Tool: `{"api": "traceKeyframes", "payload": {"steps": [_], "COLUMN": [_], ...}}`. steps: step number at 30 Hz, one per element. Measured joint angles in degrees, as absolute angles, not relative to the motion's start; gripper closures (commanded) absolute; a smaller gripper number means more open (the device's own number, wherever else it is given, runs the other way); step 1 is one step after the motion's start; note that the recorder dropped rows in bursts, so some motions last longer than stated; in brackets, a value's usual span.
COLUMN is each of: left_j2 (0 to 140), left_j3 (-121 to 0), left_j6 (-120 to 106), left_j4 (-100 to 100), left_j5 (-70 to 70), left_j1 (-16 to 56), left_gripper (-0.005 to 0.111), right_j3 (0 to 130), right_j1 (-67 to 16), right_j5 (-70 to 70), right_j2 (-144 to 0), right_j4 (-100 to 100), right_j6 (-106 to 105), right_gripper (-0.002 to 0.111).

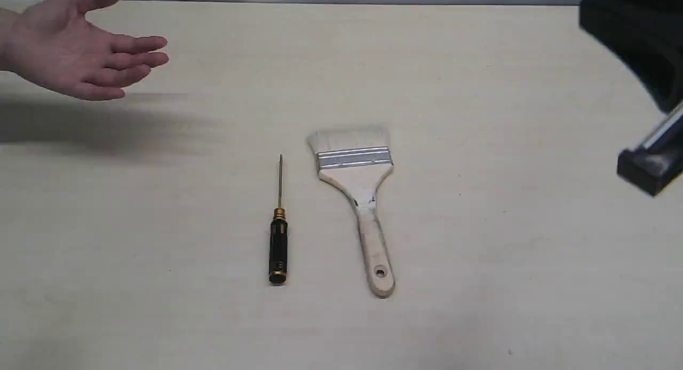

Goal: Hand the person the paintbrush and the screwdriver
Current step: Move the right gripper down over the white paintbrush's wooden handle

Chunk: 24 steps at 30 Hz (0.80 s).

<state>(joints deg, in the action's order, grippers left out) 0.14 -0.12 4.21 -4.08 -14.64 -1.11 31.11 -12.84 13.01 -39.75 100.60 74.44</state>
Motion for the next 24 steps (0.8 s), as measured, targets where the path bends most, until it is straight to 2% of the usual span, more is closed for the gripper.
{"api": "traceKeyframes", "payload": {"steps": [4,7,12,19,24], "left_j2": [0.14,0.14,0.14,0.14,0.14], "left_j3": [-0.12,-0.12,-0.12,-0.12,-0.12], "left_j6": [4.21,4.21,4.21,4.21,4.21], "left_j4": [-4.08,-4.08,-4.08,-4.08,-4.08], "left_j5": [-14.64,-14.64,-14.64,-14.64,-14.64], "left_j1": [-1.11,-1.11,-1.11,-1.11,-1.11], "left_gripper": [0.107,0.107,0.107,0.107,0.107], "right_j3": [31.97,32.82,32.94,33.04,35.05], "right_j1": [-17.73,-19.55,-21.94,-28.29,-32.91], "right_j5": [-13.42,-23.51,-16.45,-11.65,-11.65], "right_j2": [-40.4,-41.7,-47.04,-63.61,-75.09], "right_j4": [98.42,95.16,82.78,73.45,70.4], "right_j6": [74.74,77.41,78.62,78.62,78.62], "right_gripper": [0.086,0.086,0.084,0.061,0.06]}}
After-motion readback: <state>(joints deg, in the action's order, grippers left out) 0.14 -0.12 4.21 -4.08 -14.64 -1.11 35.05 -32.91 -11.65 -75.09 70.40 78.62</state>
